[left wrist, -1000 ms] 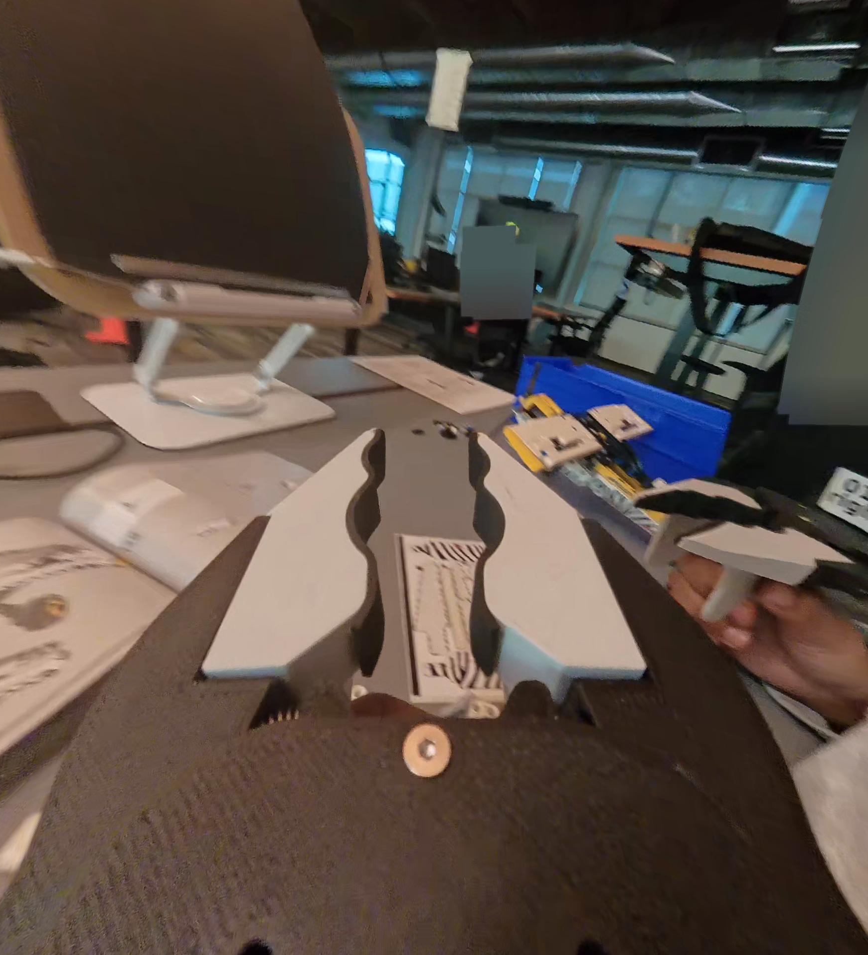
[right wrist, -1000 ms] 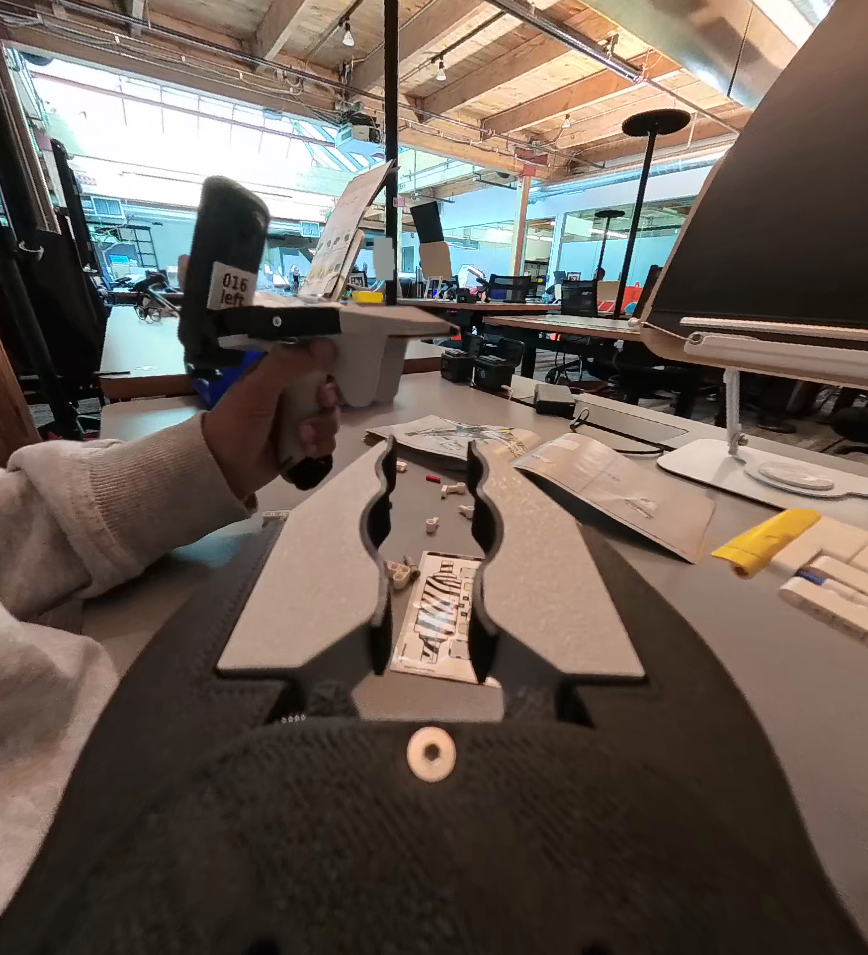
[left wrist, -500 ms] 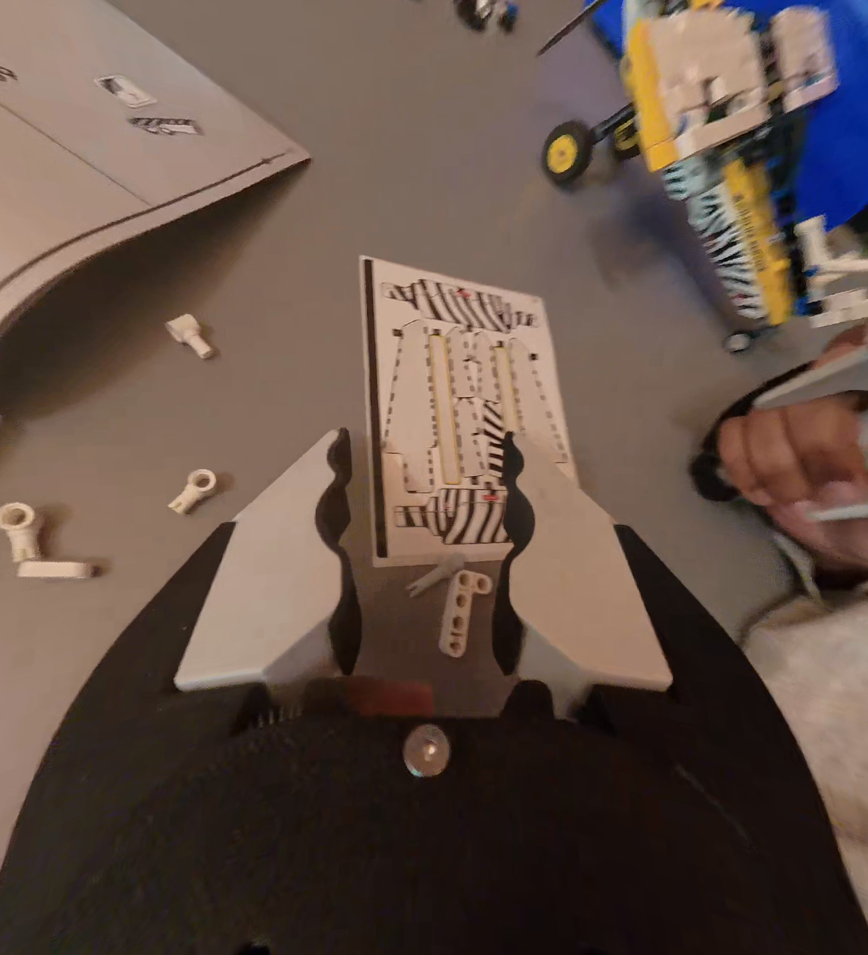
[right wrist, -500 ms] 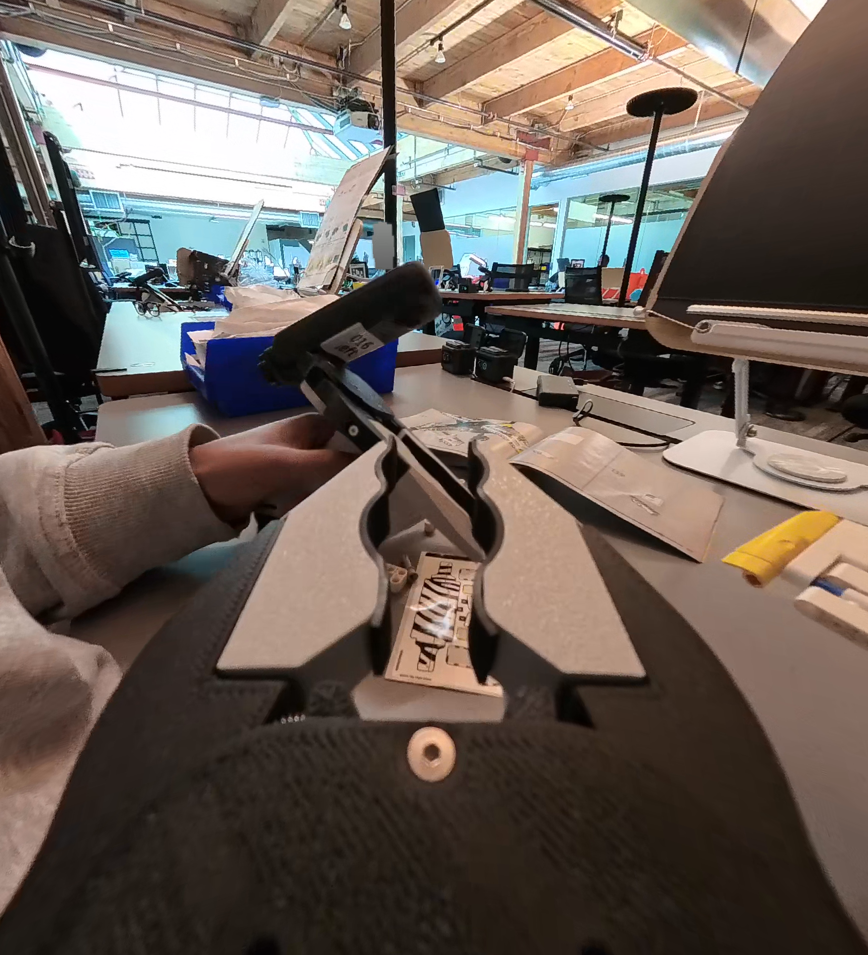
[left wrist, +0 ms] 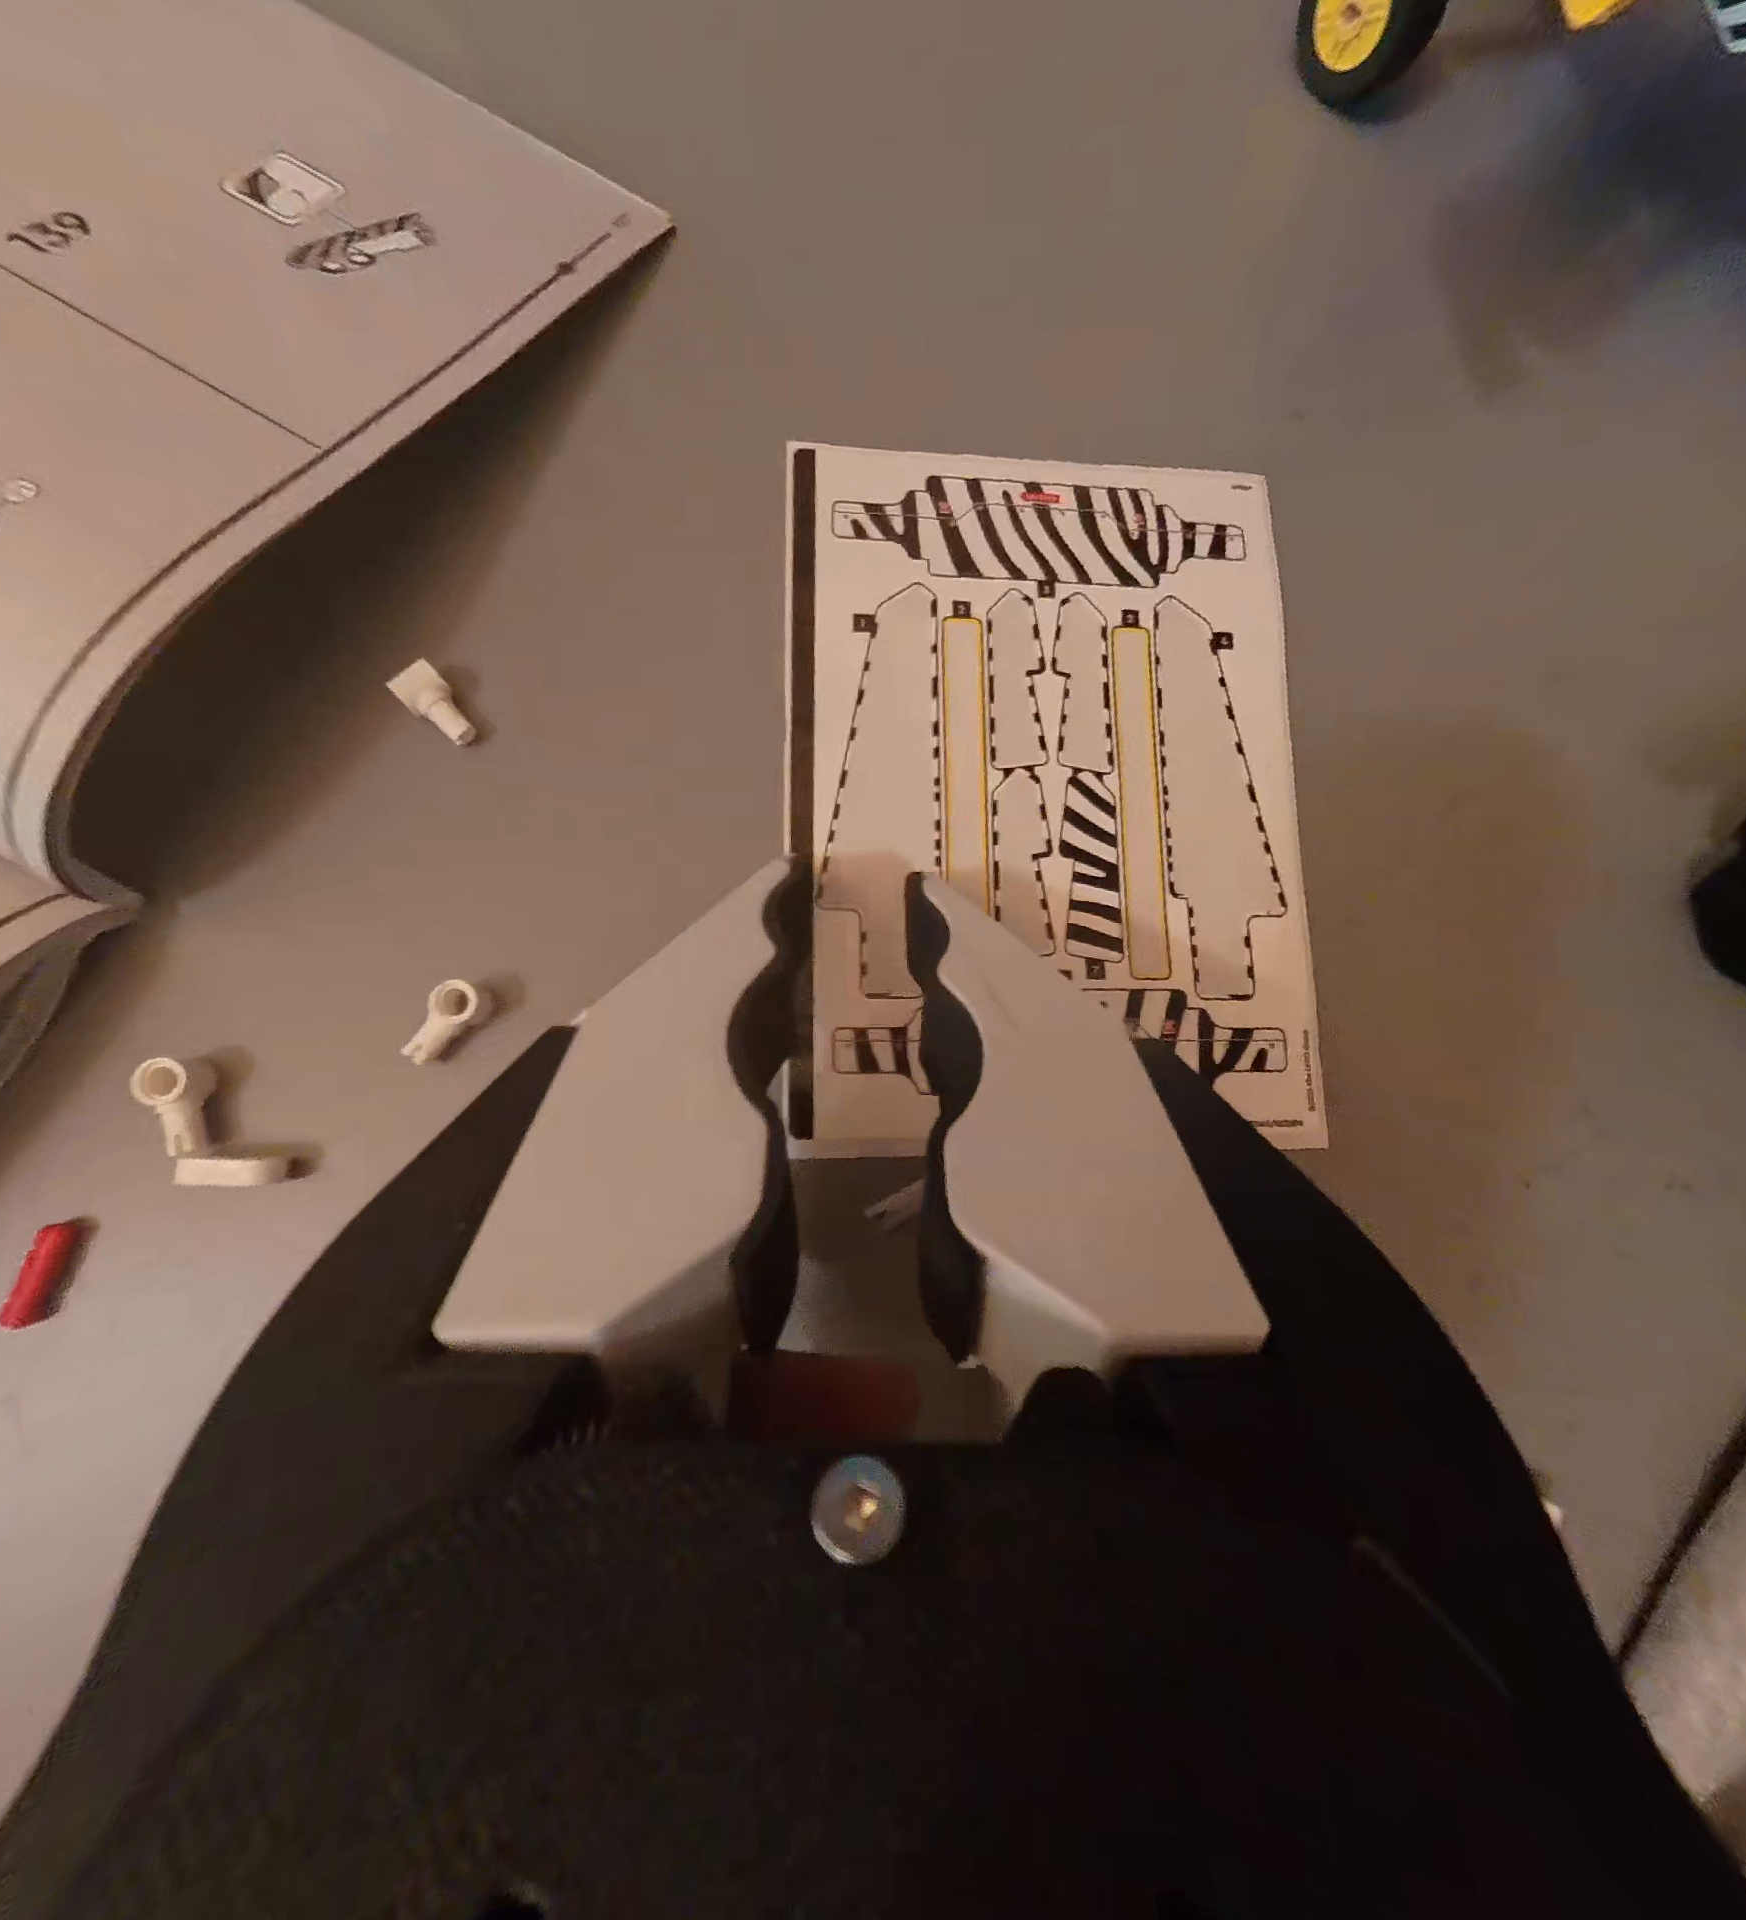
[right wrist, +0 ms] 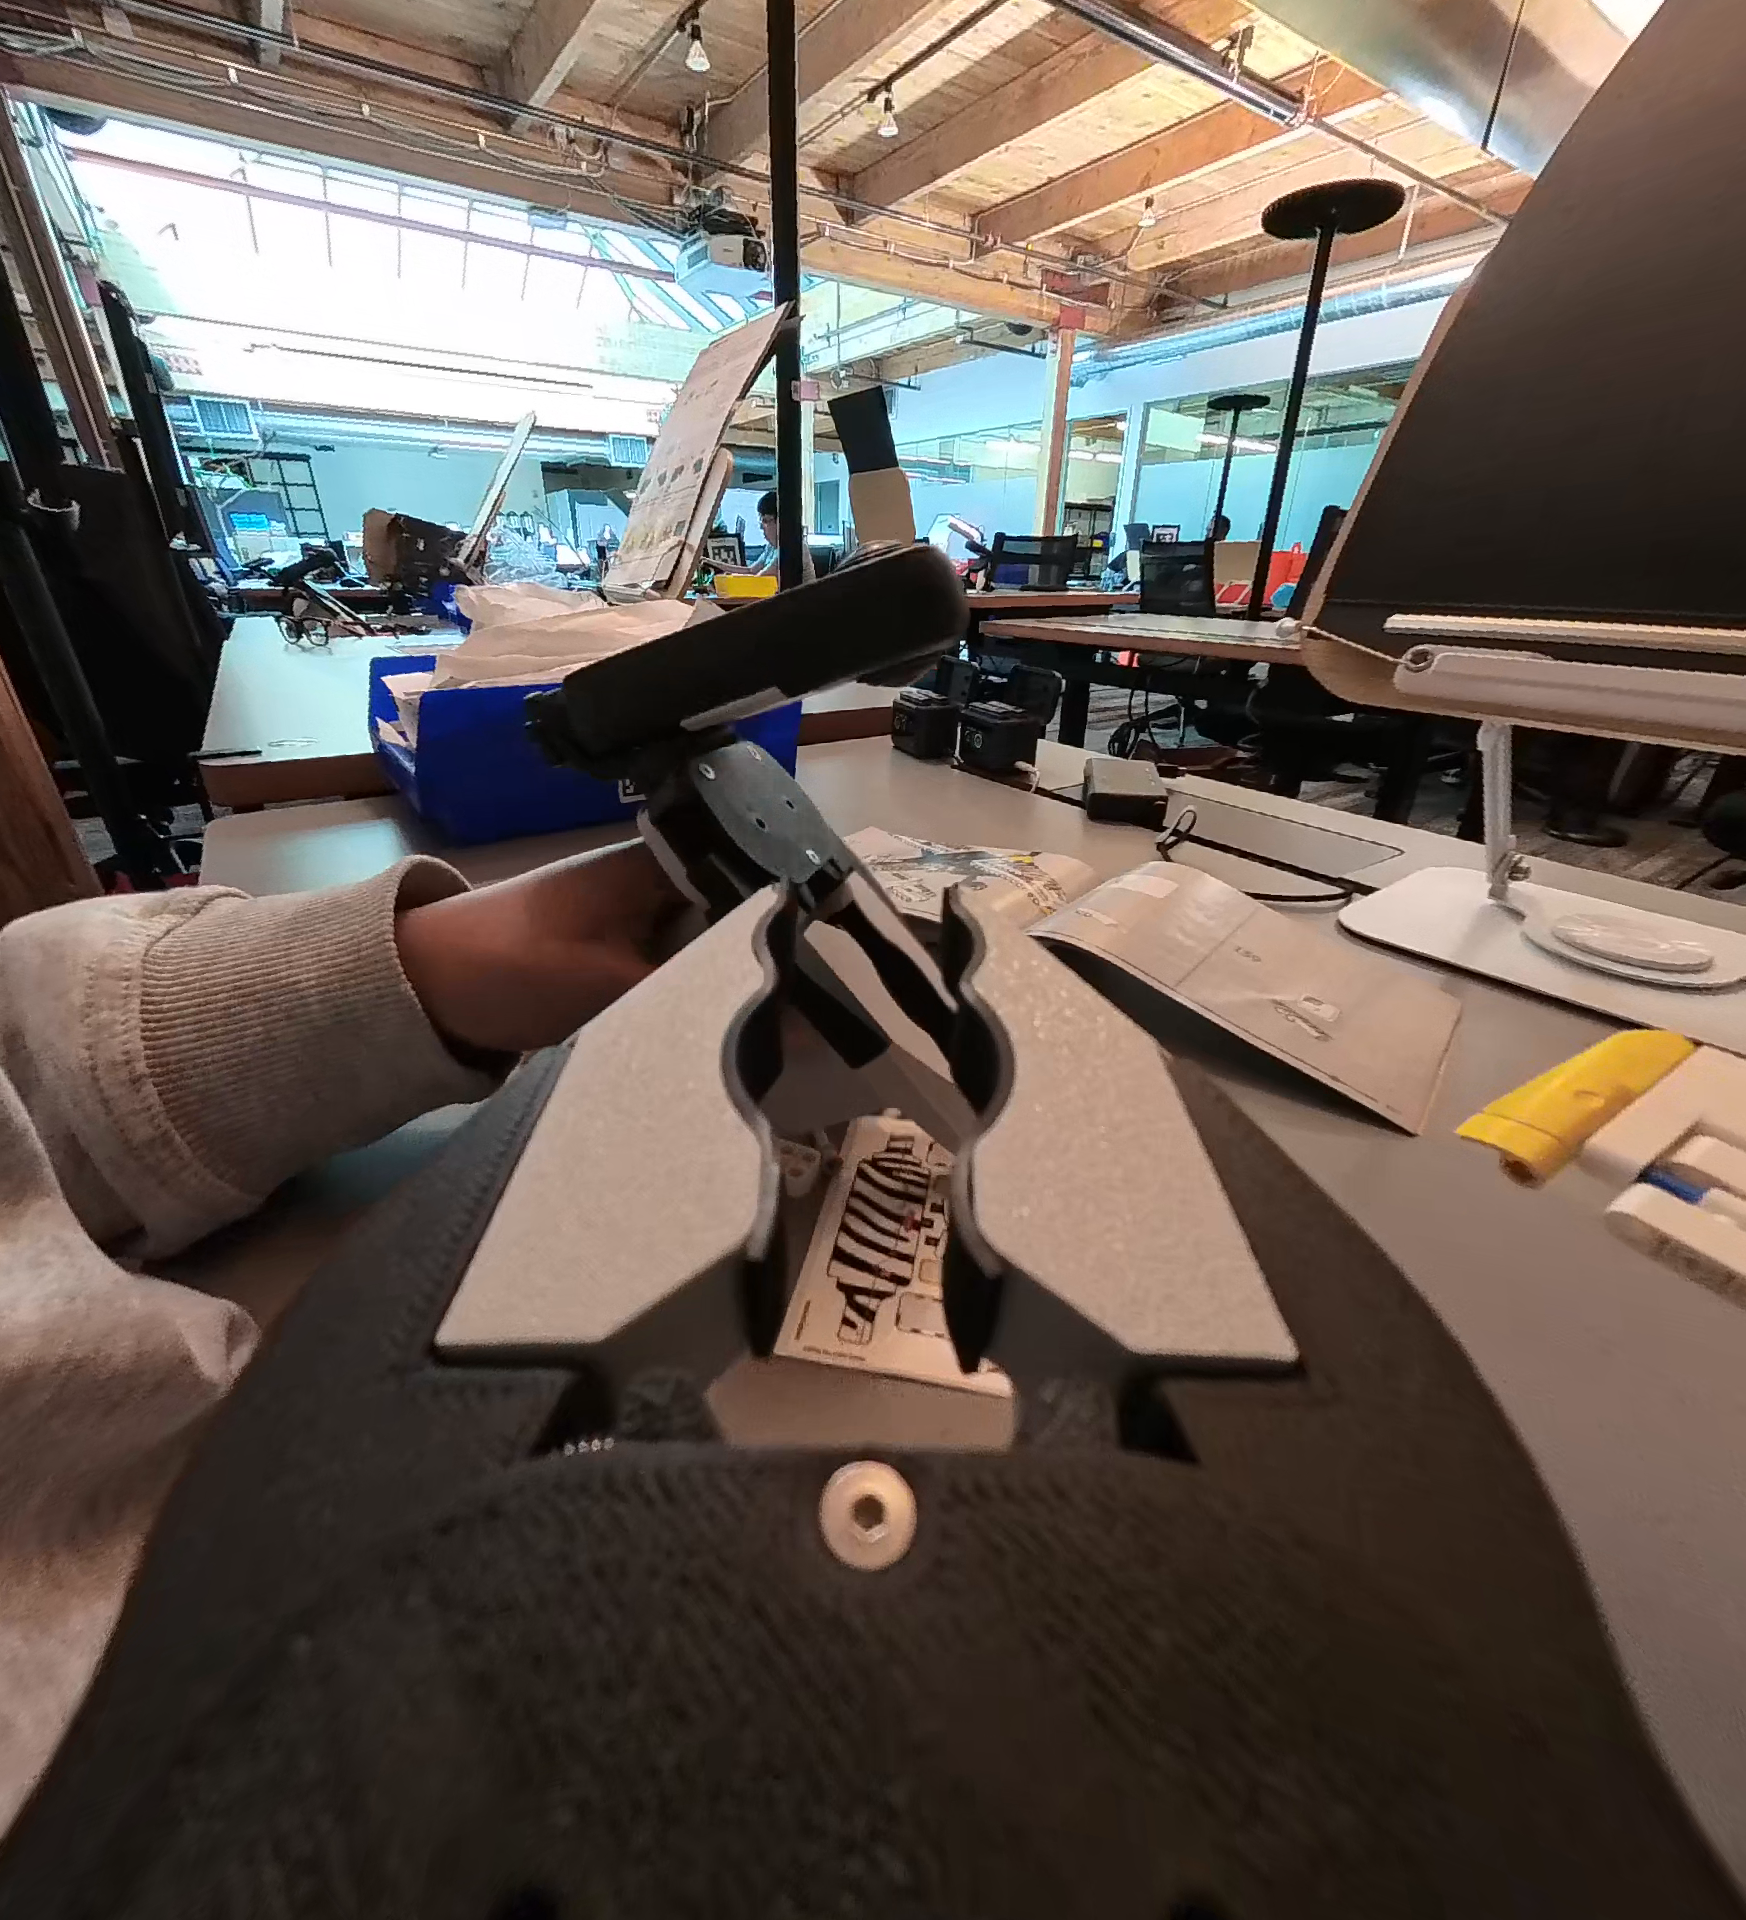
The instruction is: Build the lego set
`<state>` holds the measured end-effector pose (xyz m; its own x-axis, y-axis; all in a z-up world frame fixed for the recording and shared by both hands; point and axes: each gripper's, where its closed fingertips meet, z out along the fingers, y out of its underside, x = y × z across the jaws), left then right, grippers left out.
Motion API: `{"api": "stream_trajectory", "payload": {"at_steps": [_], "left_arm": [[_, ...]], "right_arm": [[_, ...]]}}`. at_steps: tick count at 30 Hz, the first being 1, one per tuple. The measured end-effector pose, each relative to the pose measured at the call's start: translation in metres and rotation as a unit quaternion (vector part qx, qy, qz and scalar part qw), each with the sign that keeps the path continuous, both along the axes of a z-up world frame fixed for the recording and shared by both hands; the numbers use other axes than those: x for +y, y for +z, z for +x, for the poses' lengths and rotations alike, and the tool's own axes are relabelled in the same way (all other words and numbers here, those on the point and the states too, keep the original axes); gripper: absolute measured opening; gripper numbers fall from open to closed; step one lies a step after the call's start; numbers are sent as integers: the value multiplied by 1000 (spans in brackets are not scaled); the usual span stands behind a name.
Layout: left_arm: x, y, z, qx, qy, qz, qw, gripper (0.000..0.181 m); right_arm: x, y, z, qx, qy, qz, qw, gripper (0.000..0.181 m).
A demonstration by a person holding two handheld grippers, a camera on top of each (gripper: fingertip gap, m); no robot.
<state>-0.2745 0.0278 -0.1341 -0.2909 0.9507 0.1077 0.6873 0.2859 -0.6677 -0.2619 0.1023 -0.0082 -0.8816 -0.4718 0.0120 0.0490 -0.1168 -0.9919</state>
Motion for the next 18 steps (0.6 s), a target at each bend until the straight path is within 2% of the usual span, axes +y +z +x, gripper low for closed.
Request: {"api": "stream_trajectory", "payload": {"at_steps": [4,9,12,14,16,18], "left_arm": [[10,0,0,13,-11,36,999,0],[27,1,2,10,-41,64,997,0],[34,1,2,5,-51,56,997,0],[39,1,-1,8,-58,63,996,0],[45,1,-4,11,-68,75,995,0],[48,1,-6,12,-74,81,994,0]], "right_arm": [[1,-1,-3,13,-13,-4,1000,26],[4,5,-23,9,-32,0,999,29],[3,-12,-35,35,-12,97,995,51],[13,-45,-28,73,38,220,972,82],[20,-71,-27,97,54,303,946,97],[17,-85,-30,104,38,330,938,103]]}}
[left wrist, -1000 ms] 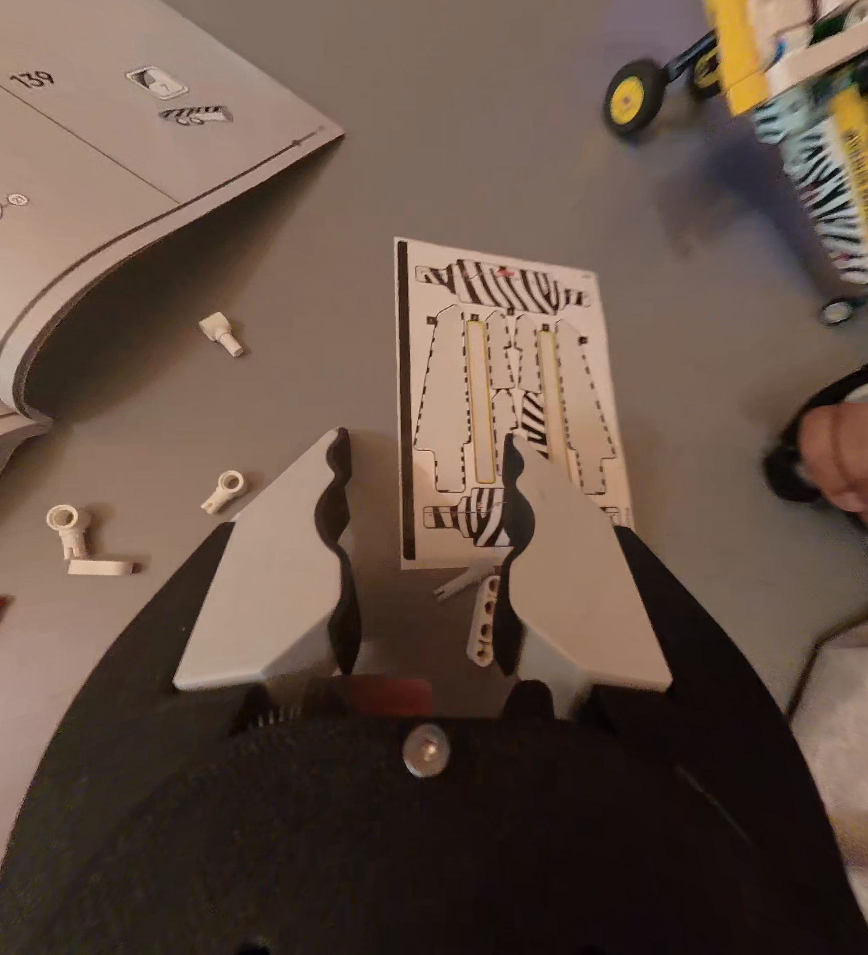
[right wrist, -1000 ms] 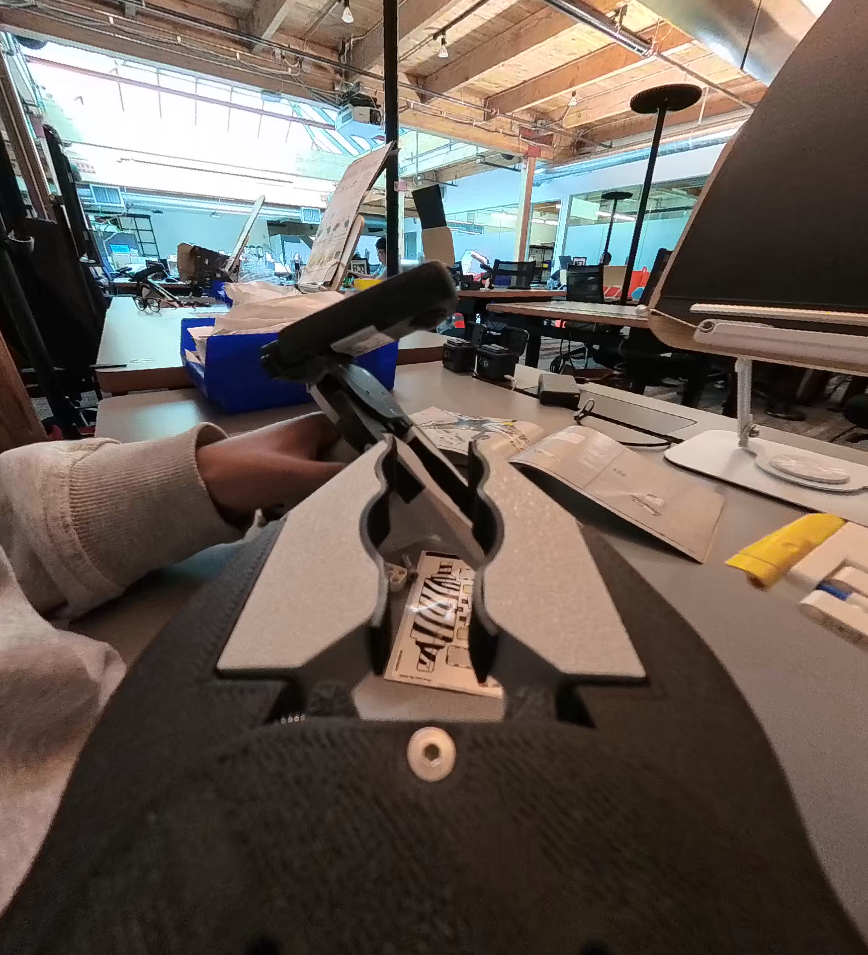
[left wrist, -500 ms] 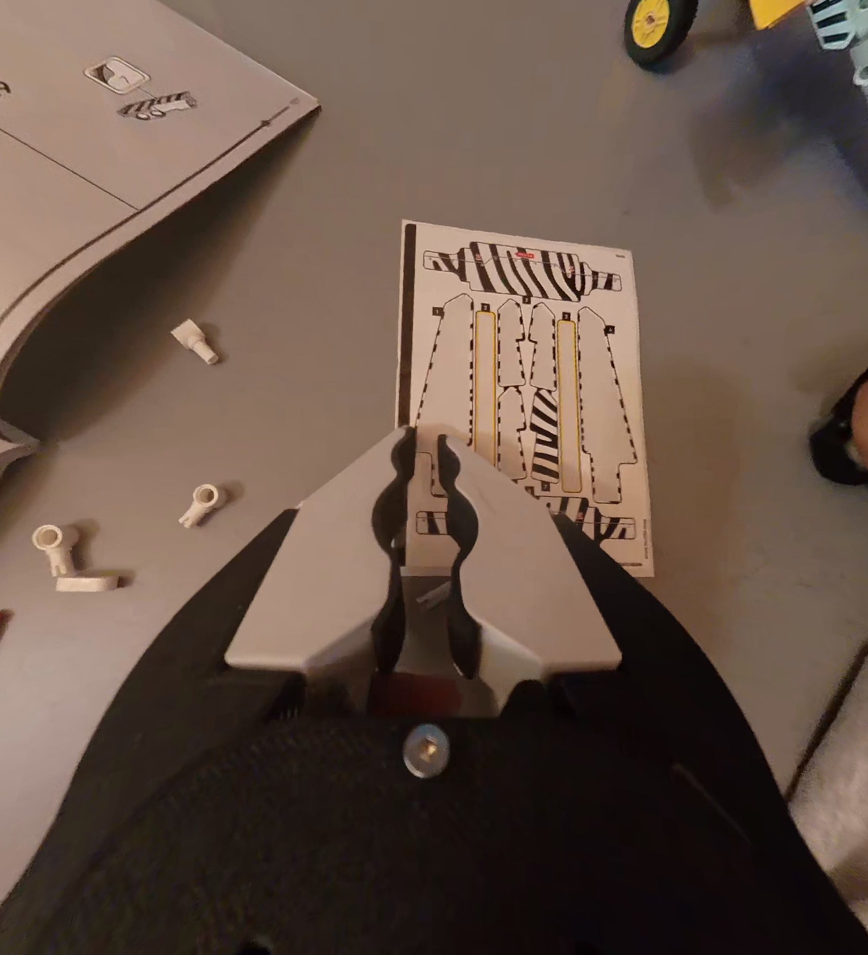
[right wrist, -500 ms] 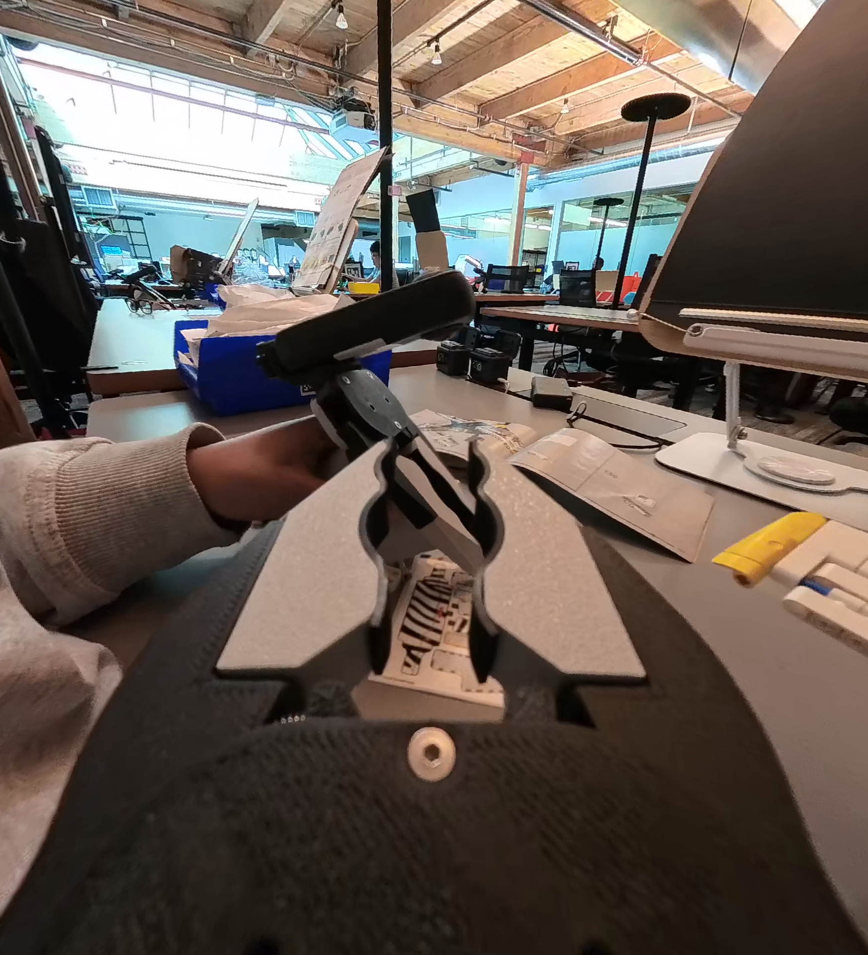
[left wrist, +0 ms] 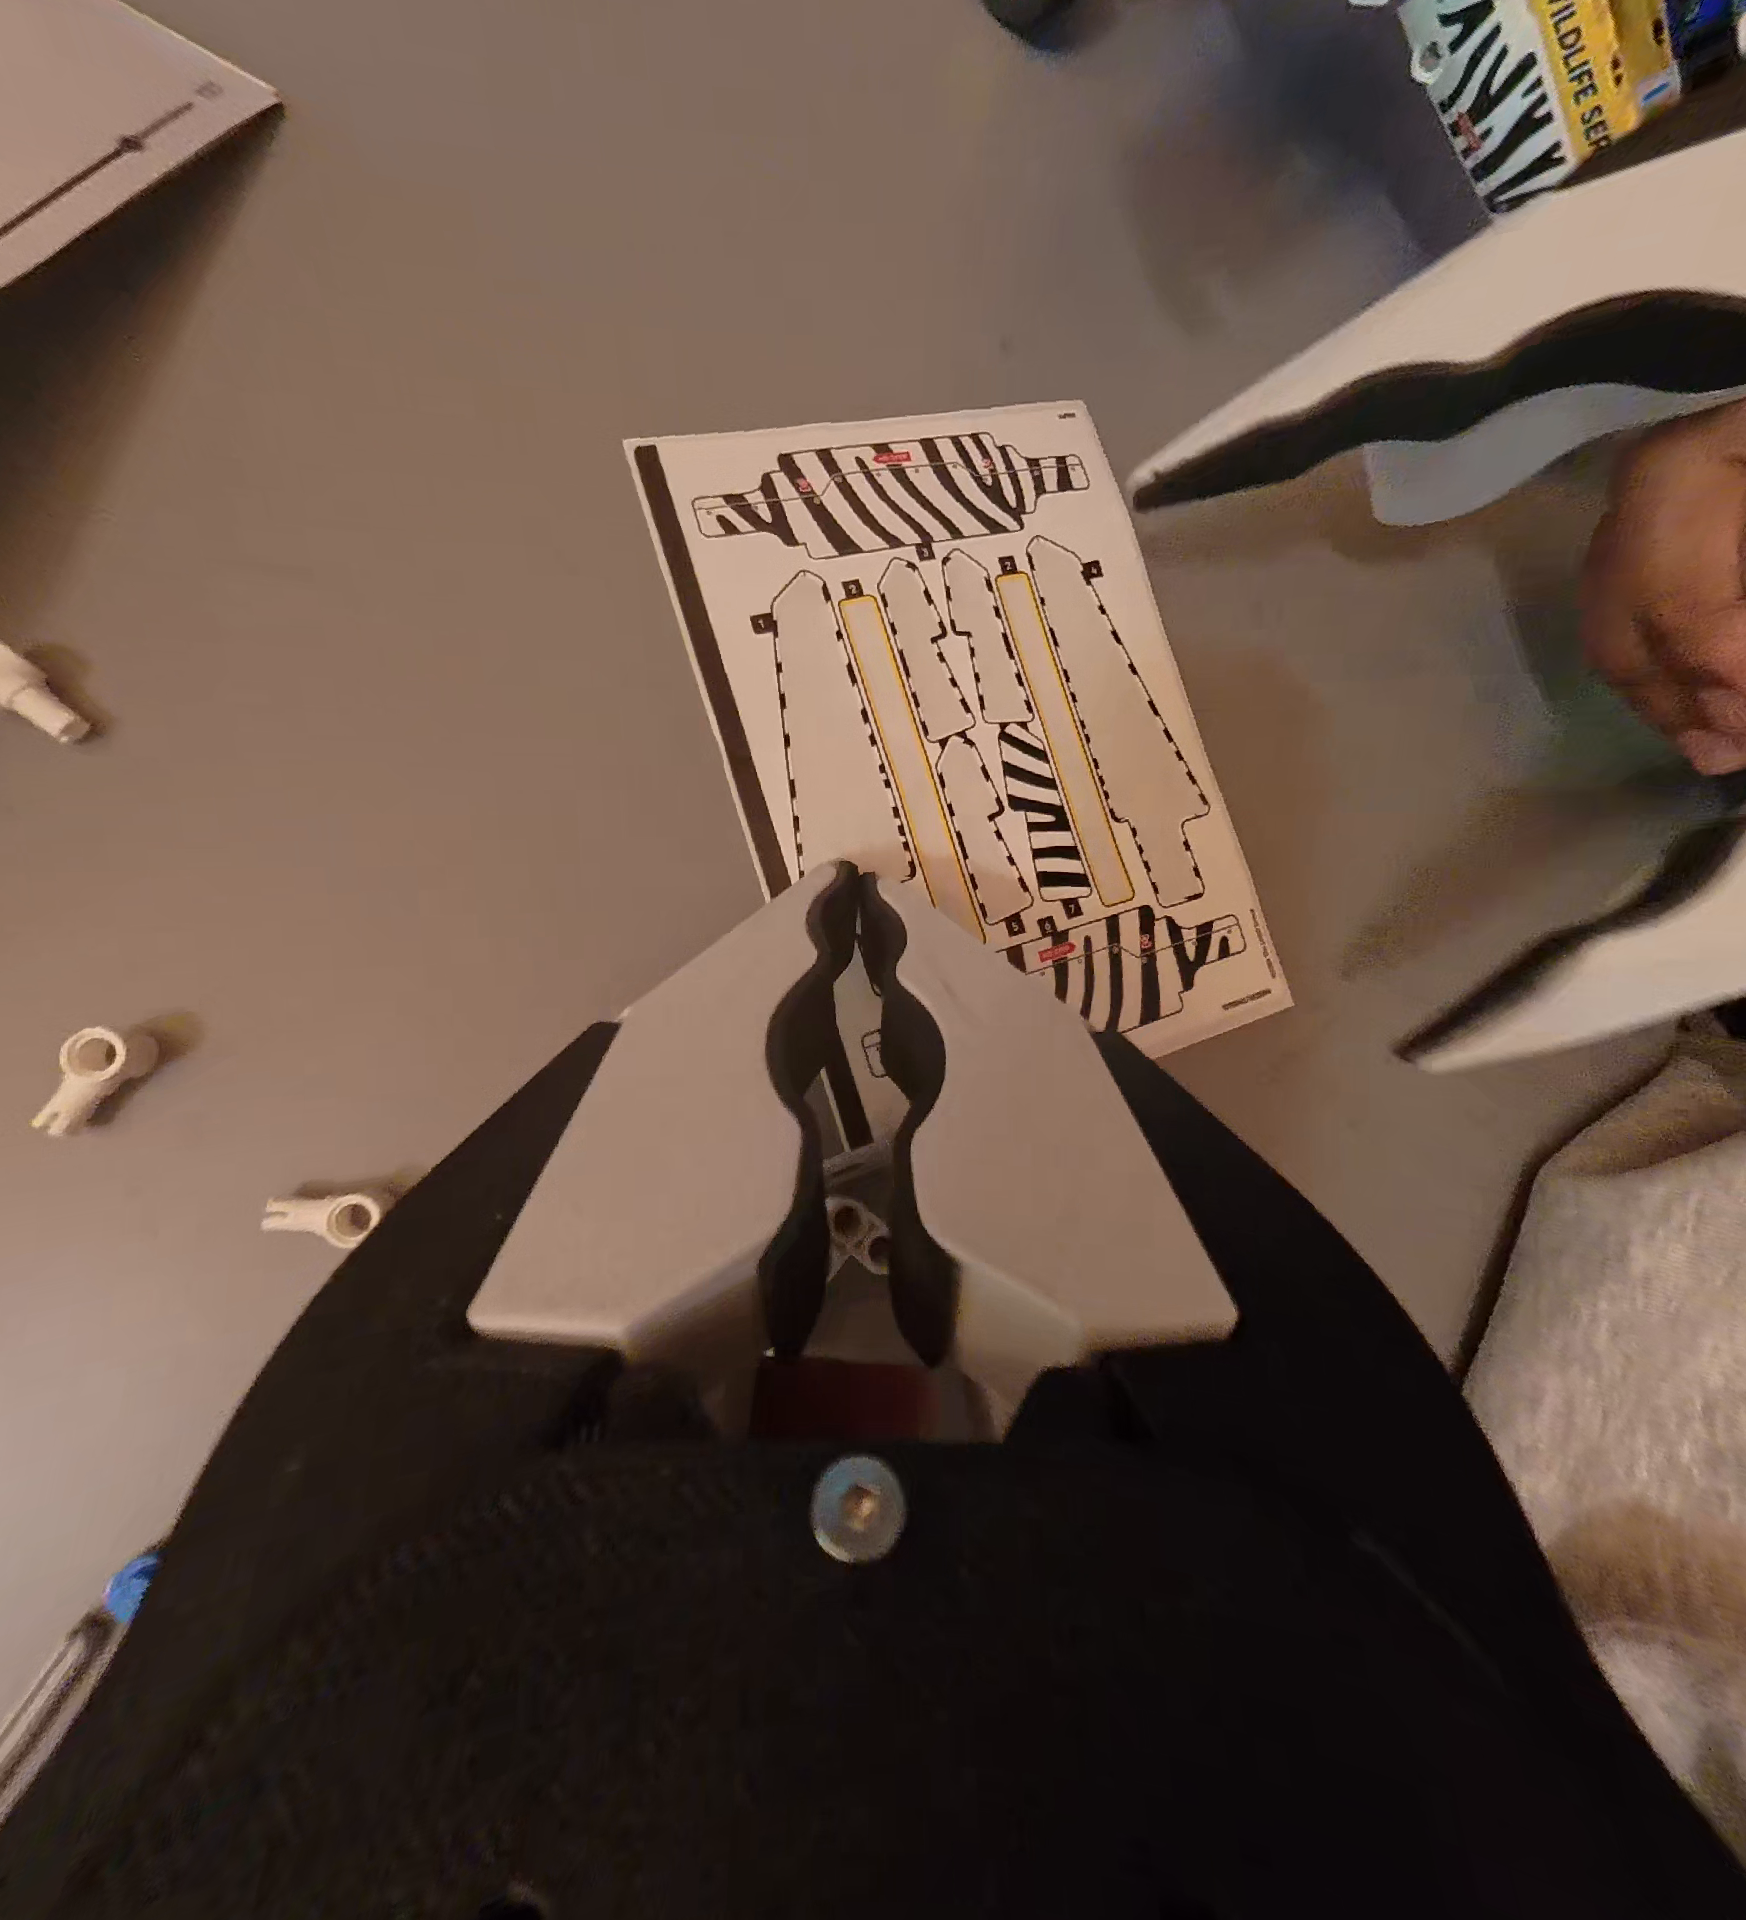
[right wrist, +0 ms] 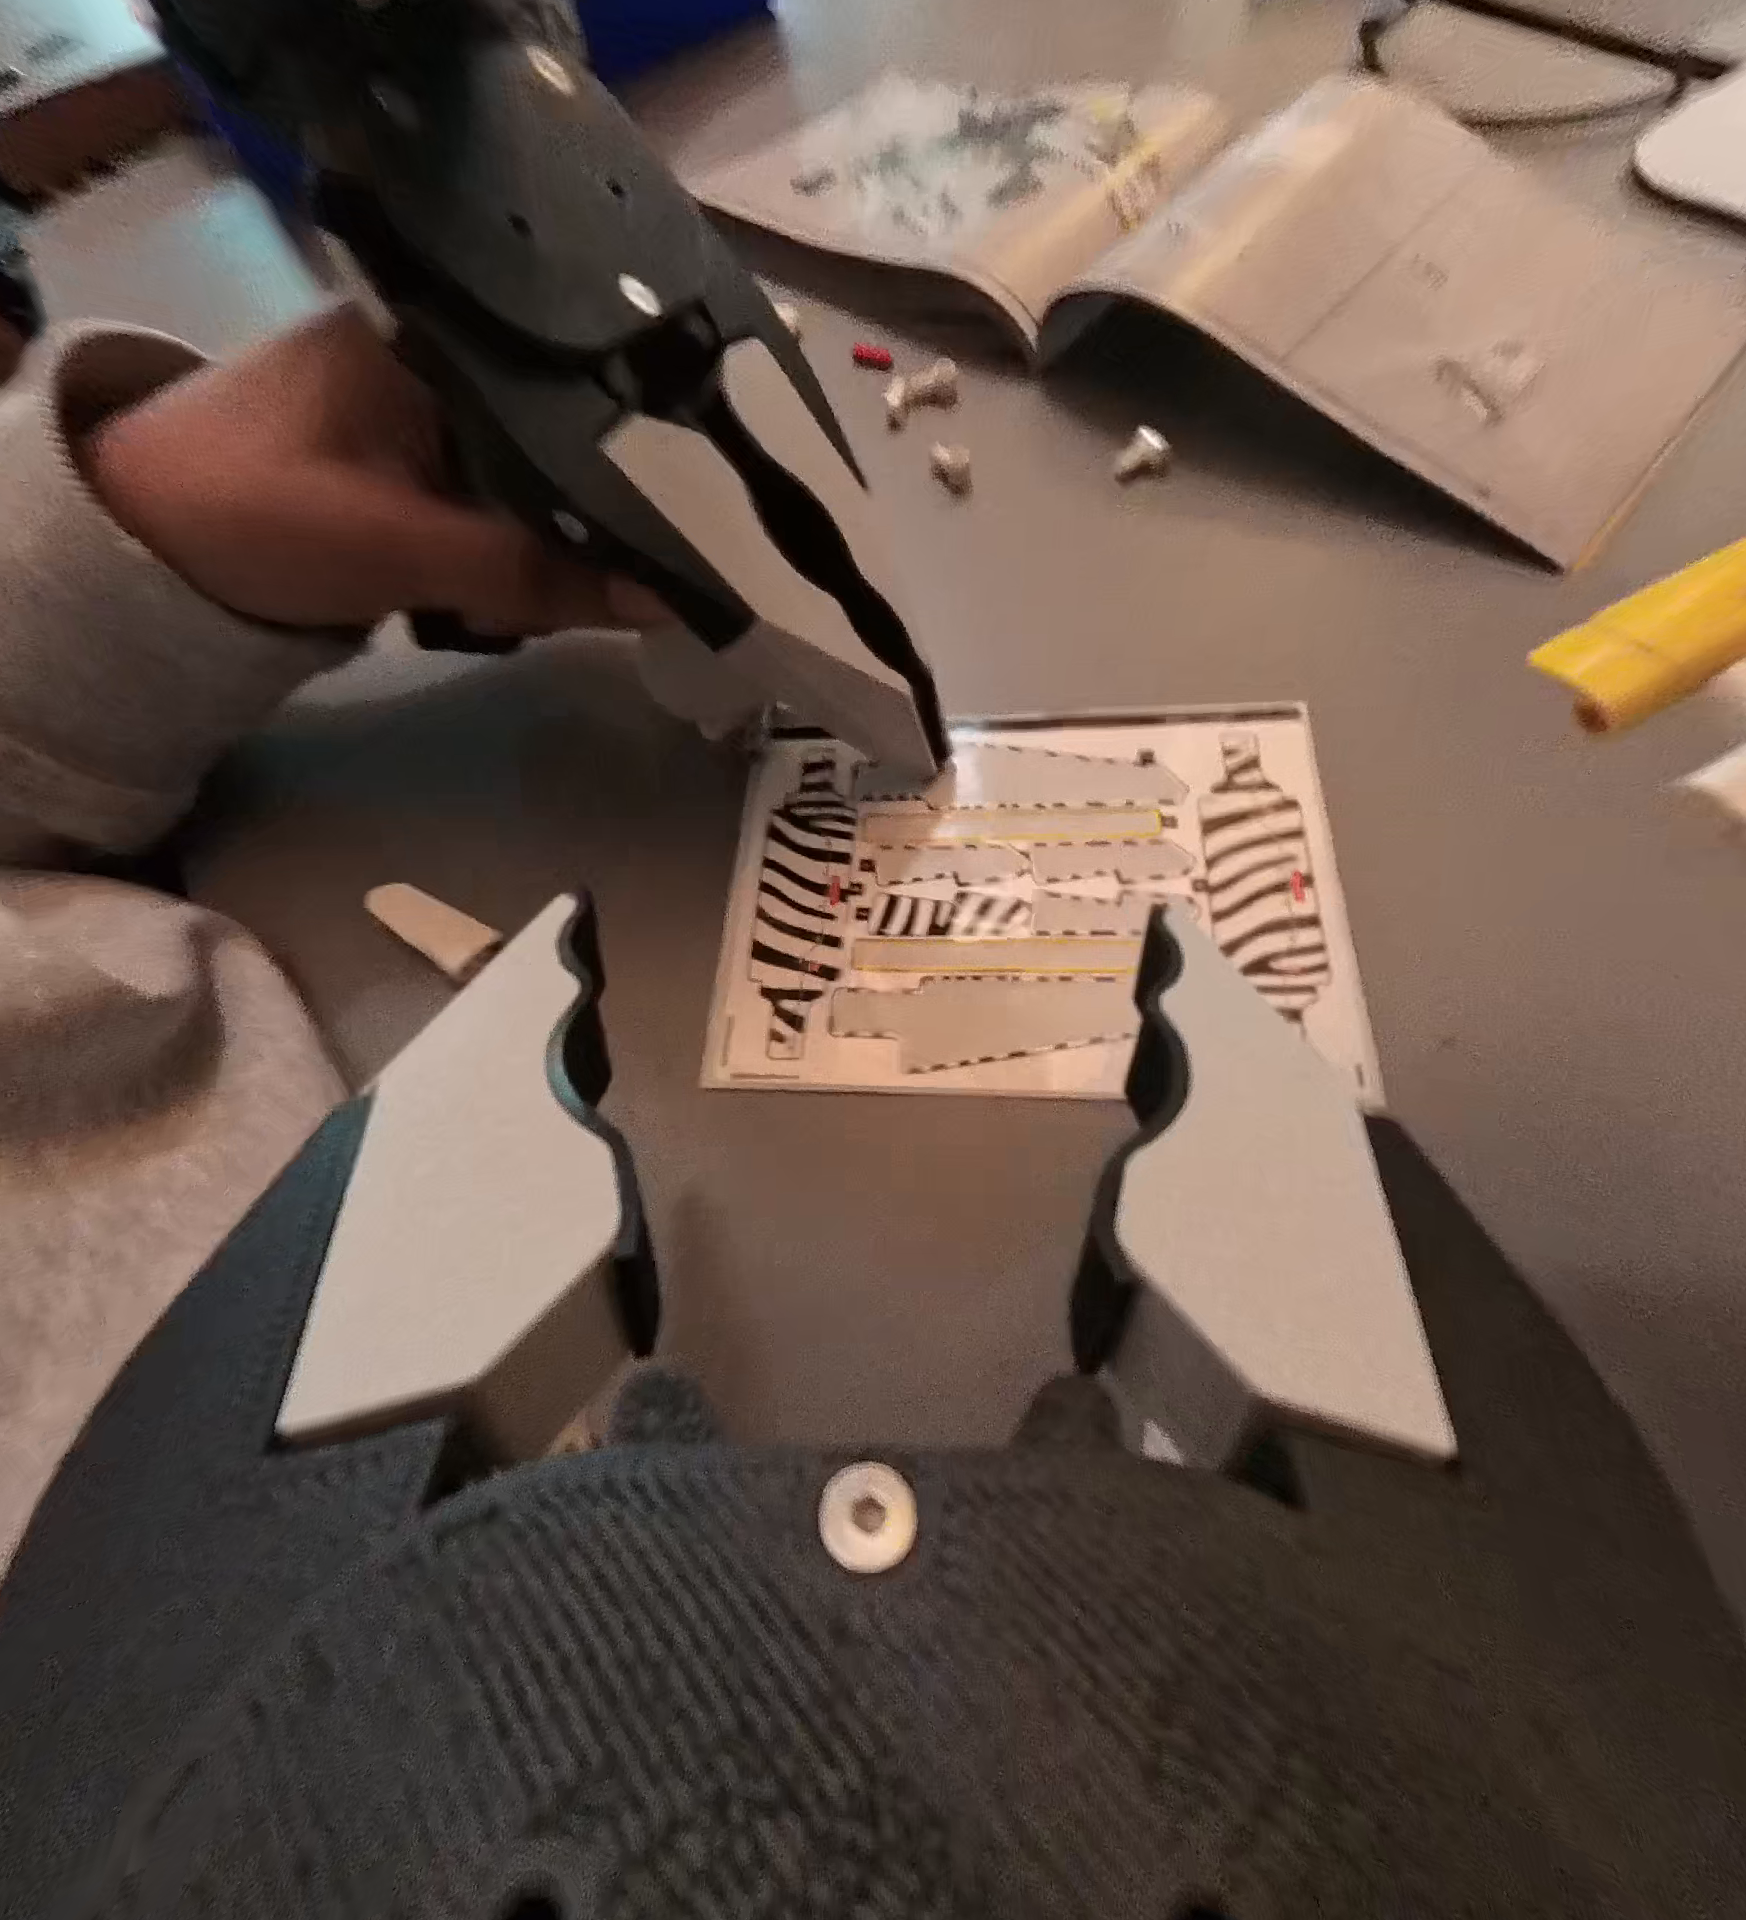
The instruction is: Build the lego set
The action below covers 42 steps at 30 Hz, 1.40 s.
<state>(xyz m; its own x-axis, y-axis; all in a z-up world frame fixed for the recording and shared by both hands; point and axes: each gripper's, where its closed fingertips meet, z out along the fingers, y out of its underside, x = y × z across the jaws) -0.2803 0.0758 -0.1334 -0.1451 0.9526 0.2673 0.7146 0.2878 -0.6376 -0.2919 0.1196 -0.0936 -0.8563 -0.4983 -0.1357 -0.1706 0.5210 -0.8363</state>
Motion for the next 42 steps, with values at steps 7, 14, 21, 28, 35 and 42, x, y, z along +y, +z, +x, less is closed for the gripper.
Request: {"api": "stream_trajectory", "payload": {"at_steps": [7,14,21,28,35,42], "left_arm": [[7,0,3,-2,-7,11,1000,0],[11,3,4,9,-11,27,1000,13],[1,19,5,66,23,60,996,37],[7,18,8,68,13,67,995,39],[15,16,7,64,3,65,996,40],[55,30,8,83,-61,73,992,43]], "right_arm": [[-12,-30,-25,60,-73,48,994,113],[-6,-39,-11,101,-26,38,994,70],[7,-38,5,114,20,22,993,0],[22,-38,8,77,29,47,996,0],[74,-38,4,76,55,105,990,0],[98,-37,-12,93,12,76,993,18]]}}
